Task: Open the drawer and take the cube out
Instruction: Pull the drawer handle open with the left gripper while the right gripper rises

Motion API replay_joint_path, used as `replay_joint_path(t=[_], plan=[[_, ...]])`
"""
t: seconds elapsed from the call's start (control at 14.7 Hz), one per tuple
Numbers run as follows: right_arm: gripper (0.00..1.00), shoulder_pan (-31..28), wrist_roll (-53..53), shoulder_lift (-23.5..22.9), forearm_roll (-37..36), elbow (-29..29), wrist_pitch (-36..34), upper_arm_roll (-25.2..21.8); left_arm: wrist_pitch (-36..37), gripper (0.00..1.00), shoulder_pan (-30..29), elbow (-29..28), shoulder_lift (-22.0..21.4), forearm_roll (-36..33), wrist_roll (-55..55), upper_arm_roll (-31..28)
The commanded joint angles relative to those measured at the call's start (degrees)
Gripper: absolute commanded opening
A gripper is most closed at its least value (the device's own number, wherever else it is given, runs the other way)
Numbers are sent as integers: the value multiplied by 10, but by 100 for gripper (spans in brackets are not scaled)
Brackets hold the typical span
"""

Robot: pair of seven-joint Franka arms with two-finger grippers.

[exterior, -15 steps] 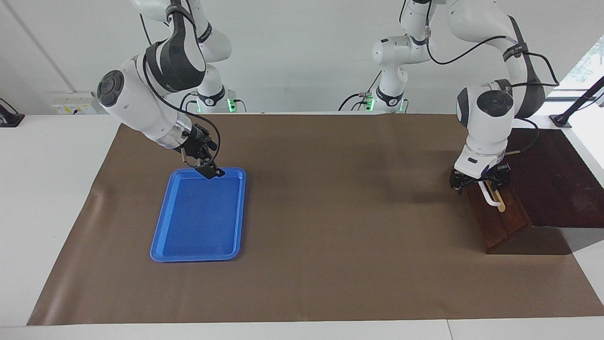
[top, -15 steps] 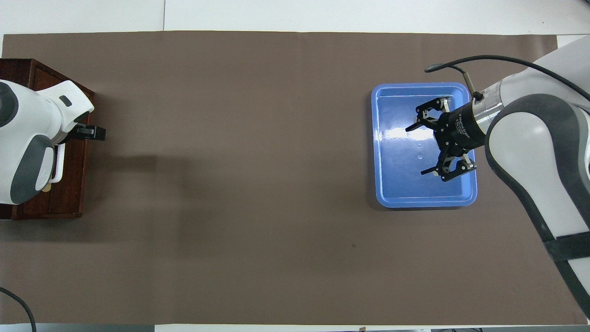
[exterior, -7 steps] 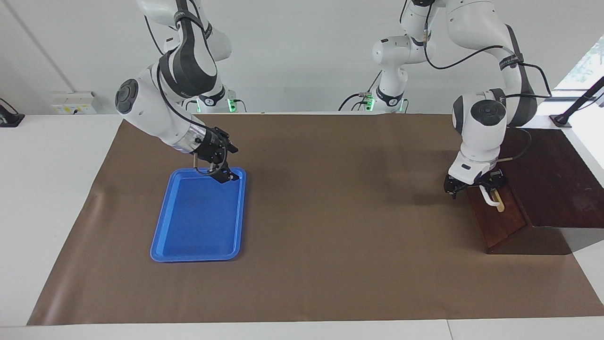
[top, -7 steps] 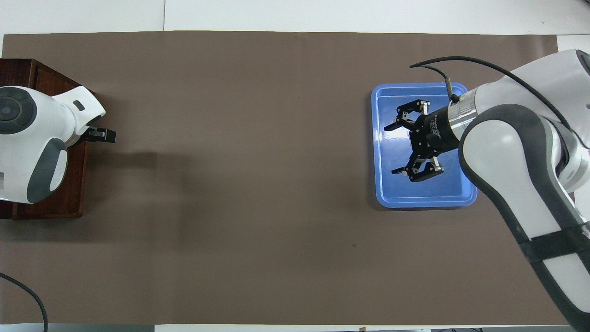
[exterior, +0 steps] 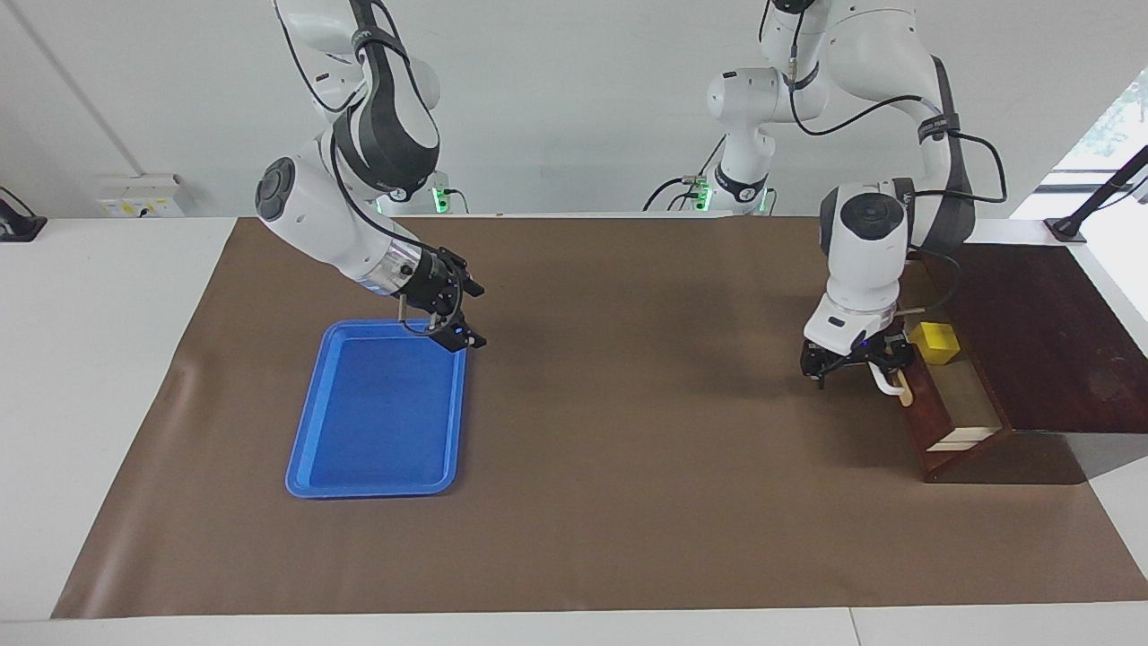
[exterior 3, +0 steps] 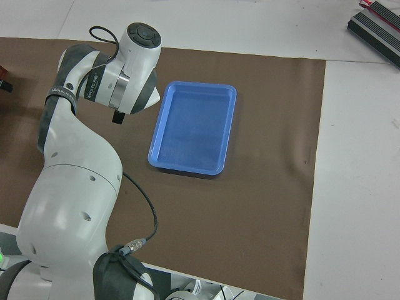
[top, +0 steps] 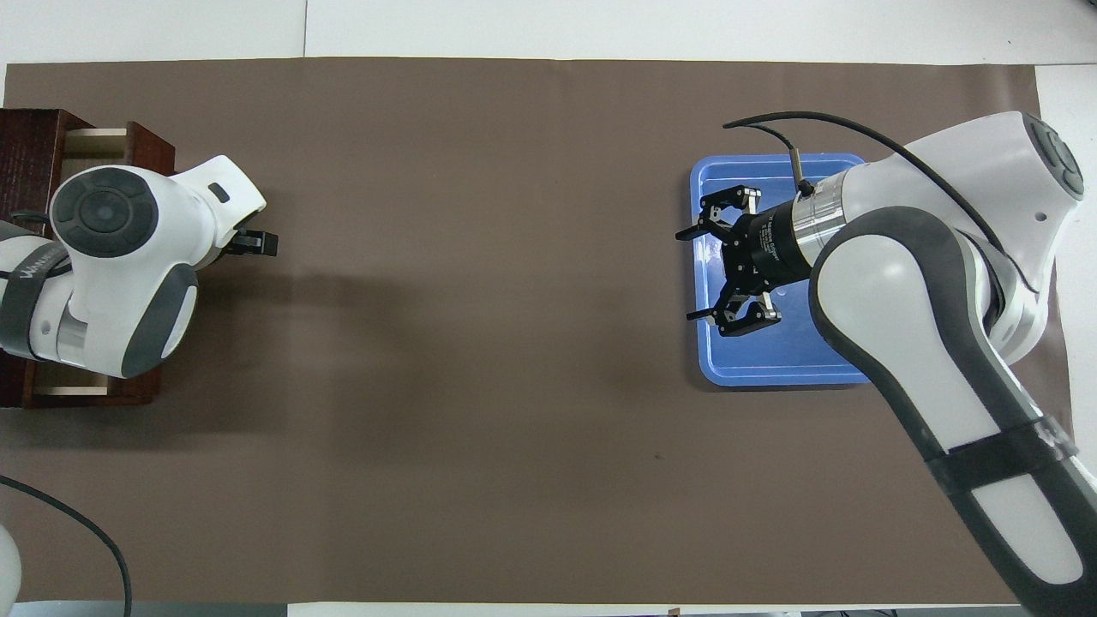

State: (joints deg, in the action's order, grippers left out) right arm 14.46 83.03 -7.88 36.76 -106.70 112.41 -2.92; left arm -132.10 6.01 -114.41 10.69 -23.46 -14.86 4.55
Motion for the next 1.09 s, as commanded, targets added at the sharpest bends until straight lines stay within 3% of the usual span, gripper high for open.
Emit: replay_joint_path(t=[0.0, 0.54, 0.75, 1.02], plan=[[100, 10, -20, -3, 37, -9, 20, -1, 18, 100, 37, 21, 9, -5, -30, -3], [100, 26, -25, -13, 64, -11, 36, -1, 47, 100, 48, 40, 9, -4, -31, -3], [100, 32, -31, -14, 67, -9, 39, -1, 140, 100, 50, 124, 22, 7, -27, -2], [100, 44, -69, -24, 67, -4, 48, -1, 243, 100, 43, 232, 29, 119, -37, -6]])
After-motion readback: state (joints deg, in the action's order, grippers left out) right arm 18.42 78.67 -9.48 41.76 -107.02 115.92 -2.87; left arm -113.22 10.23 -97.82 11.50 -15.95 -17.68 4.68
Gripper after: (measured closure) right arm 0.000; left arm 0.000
